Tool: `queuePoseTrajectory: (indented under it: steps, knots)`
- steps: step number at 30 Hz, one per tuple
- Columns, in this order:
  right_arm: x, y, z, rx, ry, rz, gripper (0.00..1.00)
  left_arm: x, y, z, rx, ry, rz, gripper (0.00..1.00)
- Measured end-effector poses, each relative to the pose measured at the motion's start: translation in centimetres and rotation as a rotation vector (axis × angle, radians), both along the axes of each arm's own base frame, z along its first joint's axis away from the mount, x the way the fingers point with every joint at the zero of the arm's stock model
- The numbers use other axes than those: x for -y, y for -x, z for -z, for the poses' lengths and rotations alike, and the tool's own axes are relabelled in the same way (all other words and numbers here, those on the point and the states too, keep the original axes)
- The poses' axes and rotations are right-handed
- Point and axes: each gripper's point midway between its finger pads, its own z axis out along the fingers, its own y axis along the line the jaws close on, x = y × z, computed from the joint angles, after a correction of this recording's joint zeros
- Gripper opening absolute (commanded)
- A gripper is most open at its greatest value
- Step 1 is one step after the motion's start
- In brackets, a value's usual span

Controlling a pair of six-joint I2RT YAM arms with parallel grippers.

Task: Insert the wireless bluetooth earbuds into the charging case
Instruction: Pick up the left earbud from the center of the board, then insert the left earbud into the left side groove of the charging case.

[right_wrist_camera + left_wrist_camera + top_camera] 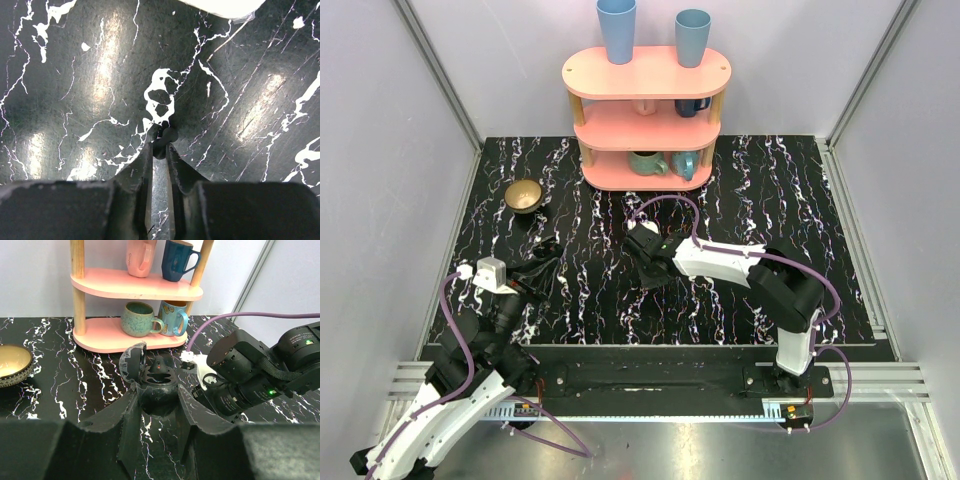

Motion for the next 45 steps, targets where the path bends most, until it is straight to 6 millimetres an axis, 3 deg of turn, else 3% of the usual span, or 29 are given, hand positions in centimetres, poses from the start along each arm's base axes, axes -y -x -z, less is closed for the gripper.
queuePoseTrajectory:
  steps: [8, 14, 18, 25, 29, 41, 45]
  knots:
    - [0.7, 0.0, -0.7, 0.028, 0.010, -0.017, 0.05, 0.0, 0.0, 0.0, 0.000, 0.000, 0.001, 0.00]
    - [0.9, 0.0, -3.4, 0.087, -0.031, -0.103, 0.01, 0.1, 0.1, 0.0, 0.002, -0.001, 0.009, 0.00]
    - [0.4, 0.7, -7.1, 0.150, -0.126, -0.226, 0.00, 0.6, 0.3, -0.2, 0.011, -0.003, 0.035, 0.00]
    - [-0.2, 2.8, -16.6, 0.364, -0.328, -0.512, 0.00, 2.2, 1.3, -0.9, 0.055, -0.017, 0.142, 0.00]
    - [0.1, 3.9, -20.9, 0.496, -0.393, -0.641, 0.00, 3.3, 2.1, -1.5, 0.088, -0.023, 0.219, 0.00]
    - [-0.2, 7.7, -27.3, 0.661, -0.508, -0.980, 0.00, 8.2, 4.6, -1.1, 0.113, -0.115, 0.520, 0.00]
    - [-0.1, 9.3, -30.6, 0.693, -0.552, -1.081, 0.00, 9.5, 5.5, -0.7, 0.100, -0.145, 0.614, 0.00]
